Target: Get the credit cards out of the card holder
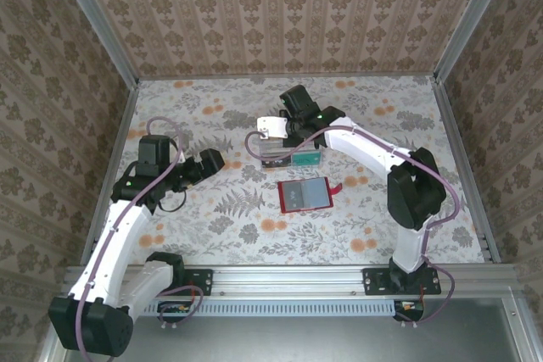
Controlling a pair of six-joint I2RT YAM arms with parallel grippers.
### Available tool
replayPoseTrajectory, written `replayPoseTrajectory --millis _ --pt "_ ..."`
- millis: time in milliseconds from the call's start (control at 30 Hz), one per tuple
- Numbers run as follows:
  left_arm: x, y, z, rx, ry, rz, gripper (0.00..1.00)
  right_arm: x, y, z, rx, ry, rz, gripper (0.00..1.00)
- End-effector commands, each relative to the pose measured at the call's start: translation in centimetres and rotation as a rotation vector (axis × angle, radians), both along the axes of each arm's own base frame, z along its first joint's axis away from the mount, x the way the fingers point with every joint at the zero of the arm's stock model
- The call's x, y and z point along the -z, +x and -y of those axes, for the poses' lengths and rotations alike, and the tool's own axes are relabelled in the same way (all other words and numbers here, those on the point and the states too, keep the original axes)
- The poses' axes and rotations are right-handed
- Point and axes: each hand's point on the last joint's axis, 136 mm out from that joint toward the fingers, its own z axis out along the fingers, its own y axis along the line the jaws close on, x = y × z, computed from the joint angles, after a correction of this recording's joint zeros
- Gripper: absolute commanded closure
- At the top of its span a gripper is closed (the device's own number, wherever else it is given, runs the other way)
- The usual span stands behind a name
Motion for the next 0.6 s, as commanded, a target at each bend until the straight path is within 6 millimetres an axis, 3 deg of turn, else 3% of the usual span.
replayPoseTrajectory --millis 0,567 --pt "0.51 -0.50 -0.23 0.003 0.002 -0.008 0.00 0.07 0.15 -0.74 -0.026 -0.003 -0.006 1.00" --pt "0.65 -0.54 -0.26 0.002 -0.002 -0.011 0.00 0.80 1.04 -0.62 -0.009 -0.011 0.005 1.00"
